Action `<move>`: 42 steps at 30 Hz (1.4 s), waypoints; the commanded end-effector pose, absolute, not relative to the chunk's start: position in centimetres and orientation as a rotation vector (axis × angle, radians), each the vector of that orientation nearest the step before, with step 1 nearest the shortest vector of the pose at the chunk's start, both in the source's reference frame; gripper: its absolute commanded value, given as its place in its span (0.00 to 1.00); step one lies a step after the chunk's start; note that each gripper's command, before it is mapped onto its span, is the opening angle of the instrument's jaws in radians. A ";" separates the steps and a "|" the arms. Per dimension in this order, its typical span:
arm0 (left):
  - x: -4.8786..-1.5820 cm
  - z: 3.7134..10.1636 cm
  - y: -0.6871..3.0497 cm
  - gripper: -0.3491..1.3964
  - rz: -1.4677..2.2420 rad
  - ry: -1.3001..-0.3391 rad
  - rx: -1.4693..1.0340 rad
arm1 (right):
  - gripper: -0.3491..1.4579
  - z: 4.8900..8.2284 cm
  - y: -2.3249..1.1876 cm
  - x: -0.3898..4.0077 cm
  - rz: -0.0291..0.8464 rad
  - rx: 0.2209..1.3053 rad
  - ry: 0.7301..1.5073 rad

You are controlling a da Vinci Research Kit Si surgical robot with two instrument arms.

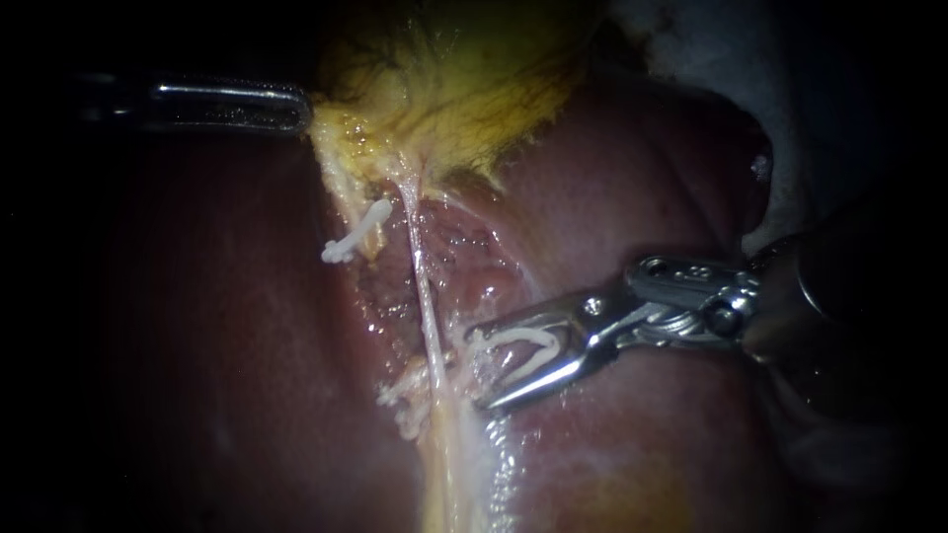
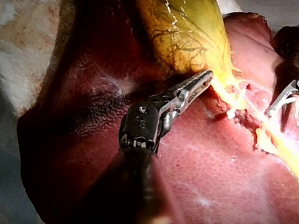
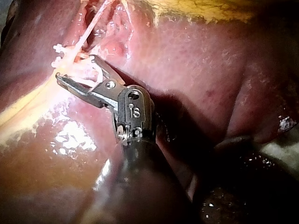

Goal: Clipping first clip right tube

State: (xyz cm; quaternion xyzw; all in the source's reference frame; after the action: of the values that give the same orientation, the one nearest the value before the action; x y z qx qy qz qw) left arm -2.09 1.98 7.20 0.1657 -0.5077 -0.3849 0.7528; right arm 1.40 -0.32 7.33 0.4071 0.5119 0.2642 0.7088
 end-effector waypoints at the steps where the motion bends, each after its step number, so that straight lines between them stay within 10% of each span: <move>1: -2.09 7.20 1.98 0.00 -0.840 -1.108 0.362 | 0.52 7.34 -0.32 1.41 0.588 0.902 1.136; 24: -2.09 7.20 1.98 0.00 -0.840 -1.108 0.362 | 0.53 7.85 -0.34 1.83 0.627 0.897 1.126; 42: -2.09 7.20 1.98 0.00 -0.840 -1.108 0.361 | 0.52 7.64 -0.52 2.06 0.578 1.068 1.298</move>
State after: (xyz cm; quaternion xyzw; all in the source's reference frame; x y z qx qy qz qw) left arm -2.09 1.98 7.20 0.1656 -0.5078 -0.3848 0.7527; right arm 2.08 -0.54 7.63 0.4683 0.5683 0.2512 0.6283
